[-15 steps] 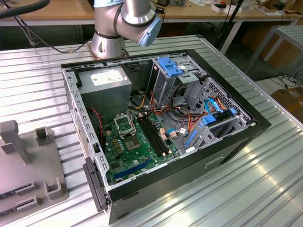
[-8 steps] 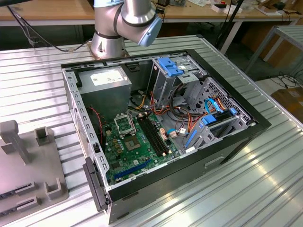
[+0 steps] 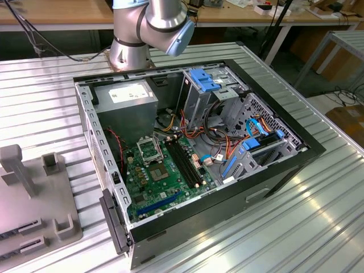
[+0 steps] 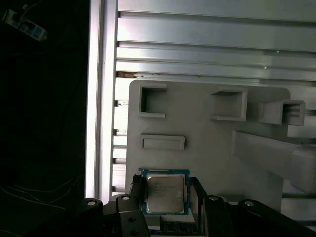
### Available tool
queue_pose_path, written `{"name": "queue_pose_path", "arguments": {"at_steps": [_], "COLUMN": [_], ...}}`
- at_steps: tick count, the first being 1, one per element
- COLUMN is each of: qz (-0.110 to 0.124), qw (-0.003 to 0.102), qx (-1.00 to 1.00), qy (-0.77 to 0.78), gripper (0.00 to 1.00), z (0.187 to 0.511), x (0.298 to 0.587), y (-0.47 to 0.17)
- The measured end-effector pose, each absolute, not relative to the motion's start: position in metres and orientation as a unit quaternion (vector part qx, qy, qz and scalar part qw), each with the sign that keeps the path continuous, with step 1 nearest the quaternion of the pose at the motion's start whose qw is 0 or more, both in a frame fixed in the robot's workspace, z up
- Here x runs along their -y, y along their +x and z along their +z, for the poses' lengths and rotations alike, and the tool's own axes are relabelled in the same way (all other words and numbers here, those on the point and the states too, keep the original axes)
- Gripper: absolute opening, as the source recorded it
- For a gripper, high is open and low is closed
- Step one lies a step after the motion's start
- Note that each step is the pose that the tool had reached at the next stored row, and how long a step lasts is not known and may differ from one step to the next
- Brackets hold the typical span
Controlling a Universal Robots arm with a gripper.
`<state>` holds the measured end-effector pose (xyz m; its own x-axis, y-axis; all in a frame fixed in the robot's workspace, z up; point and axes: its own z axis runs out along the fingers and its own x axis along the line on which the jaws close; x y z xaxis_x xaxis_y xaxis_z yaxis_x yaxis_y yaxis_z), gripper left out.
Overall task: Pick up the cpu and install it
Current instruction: 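Pick up the cpu and move it towards the insertion slot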
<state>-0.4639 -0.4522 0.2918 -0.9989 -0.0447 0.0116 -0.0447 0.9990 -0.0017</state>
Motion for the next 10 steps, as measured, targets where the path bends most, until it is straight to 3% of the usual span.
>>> {"name": "queue_pose_path", "arguments": {"at_steps": [10], "qz": [0.001], "qw": [0.007], "qx": [1.000], "qy": [0.022], "gripper": [0.47], "z": [0.3001], "x": [0.4523], "y": [-0.4628]}}
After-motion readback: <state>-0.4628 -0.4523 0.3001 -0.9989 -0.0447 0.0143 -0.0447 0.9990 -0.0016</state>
